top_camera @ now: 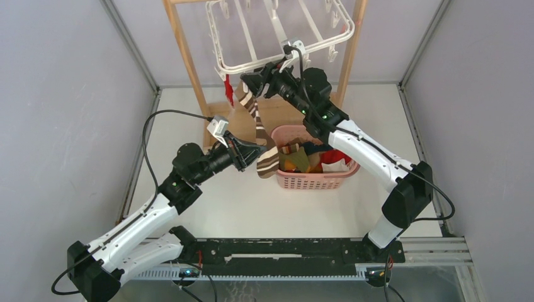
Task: Remove the socks clipped to the hanger
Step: Remove the sock from the hanger.
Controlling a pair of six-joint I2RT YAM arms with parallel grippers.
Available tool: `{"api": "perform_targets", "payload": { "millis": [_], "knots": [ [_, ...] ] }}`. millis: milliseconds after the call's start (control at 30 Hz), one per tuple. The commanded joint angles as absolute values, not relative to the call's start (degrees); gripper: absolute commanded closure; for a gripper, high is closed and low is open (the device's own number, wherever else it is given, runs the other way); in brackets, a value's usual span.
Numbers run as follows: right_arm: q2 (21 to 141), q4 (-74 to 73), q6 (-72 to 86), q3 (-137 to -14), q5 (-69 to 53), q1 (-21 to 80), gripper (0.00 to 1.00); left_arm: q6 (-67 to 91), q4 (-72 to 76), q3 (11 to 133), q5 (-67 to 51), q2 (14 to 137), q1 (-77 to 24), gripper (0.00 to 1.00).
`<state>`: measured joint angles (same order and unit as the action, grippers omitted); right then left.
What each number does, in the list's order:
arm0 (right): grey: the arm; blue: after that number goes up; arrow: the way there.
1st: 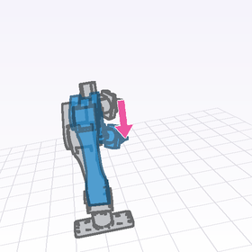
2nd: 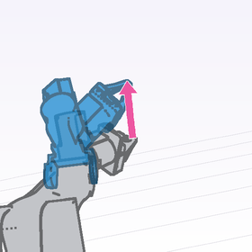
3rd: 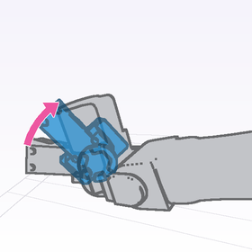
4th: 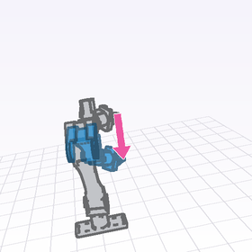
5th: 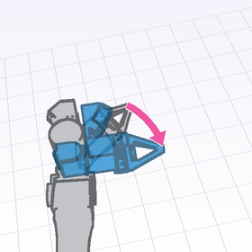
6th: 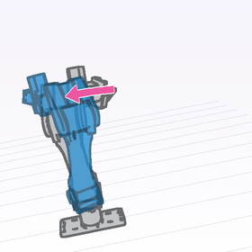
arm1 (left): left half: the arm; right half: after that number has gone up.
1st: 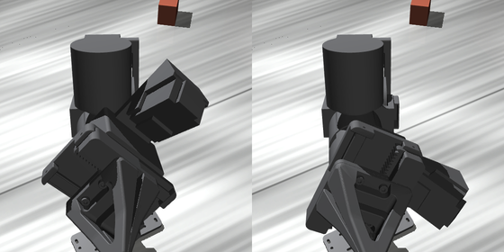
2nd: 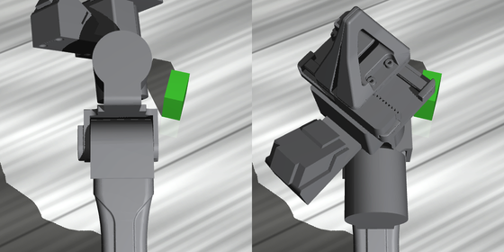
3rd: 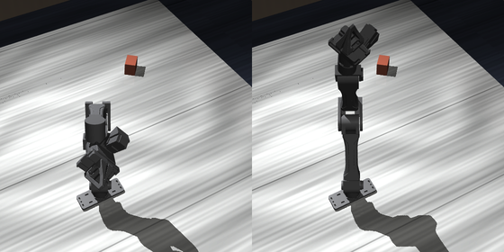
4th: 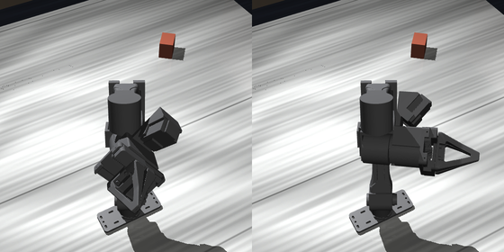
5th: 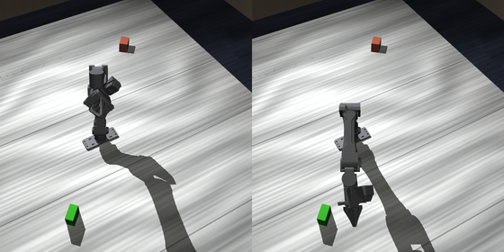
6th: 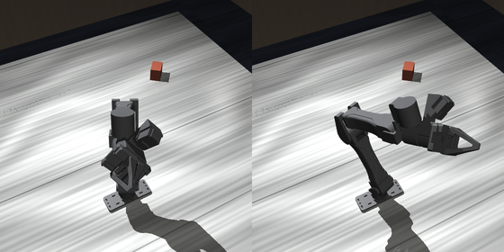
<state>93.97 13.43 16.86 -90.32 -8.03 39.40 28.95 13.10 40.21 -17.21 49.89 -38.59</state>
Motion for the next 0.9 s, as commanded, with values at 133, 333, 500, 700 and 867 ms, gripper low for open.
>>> {"api": "perform_targets", "payload": {
  "millis": [133,333,500,700,867],
  "knots": [
    [93.7,15.9,17.7,-94.1,-9.3,38.9,0.47,28.1,15.5,43.3,-18.4,49.9,-38.3,1.0],
    [94.2,15.3,18.1,-94.7,-10.1,38.6,0.62,28.0,15.6,43.2,-18.4,49.8,-38.2,1.0],
    [94.6,15.1,18.4,-94.8,-10.7,38.5,0.76,28.1,15.6,43.1,-18.3,49.7,-38.2,1.0],
    [94.9,14.6,18.8,-95.3,-11.0,38.4,1.0,28.1,15.6,43.1,-18.3,49.6,-38.1,1.0],
    [95.1,14.5,19.1,-95.3,-11.2,38.2,1.0,28.1,15.6,42.9,-18.3,49.6,-38.1,1.0]
  ]
}}
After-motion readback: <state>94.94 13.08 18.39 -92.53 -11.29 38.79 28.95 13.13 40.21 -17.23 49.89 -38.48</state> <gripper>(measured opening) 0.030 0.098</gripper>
